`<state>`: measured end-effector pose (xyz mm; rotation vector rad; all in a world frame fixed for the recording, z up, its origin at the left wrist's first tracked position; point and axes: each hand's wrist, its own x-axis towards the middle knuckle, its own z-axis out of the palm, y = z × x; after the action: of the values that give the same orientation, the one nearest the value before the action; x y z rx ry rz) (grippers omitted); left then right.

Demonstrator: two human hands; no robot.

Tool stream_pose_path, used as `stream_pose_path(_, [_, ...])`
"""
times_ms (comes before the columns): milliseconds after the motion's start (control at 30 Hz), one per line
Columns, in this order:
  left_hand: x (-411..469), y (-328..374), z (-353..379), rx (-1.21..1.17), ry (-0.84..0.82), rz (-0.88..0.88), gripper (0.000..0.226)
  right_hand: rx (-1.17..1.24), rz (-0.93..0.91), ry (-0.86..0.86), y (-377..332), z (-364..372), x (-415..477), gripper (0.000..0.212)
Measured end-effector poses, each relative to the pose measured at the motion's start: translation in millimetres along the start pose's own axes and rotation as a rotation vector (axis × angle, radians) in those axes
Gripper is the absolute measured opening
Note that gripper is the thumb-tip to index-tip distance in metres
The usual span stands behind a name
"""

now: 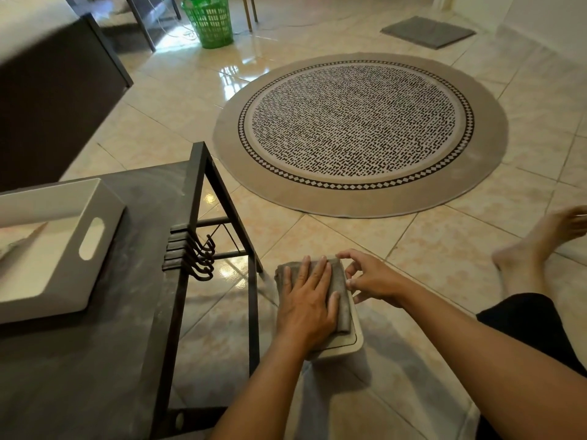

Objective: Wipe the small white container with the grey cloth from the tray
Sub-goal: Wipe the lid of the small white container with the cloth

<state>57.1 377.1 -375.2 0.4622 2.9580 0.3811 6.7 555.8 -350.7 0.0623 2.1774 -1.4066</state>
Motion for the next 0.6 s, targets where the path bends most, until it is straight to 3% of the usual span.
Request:
stream_pose_path(467, [-0.3,0.9,1.3,0.005,0.034,-0.187,0.067,0.006,-0.016,0.014,0.2,4.6,0.1,0.063])
stream_pose_path(600, [4.1,7.6,-1.6,-0.016,0.025,-0.104,0.068,-0.003,-0.018,0.012,-0.3,7.1,3.9,0.063])
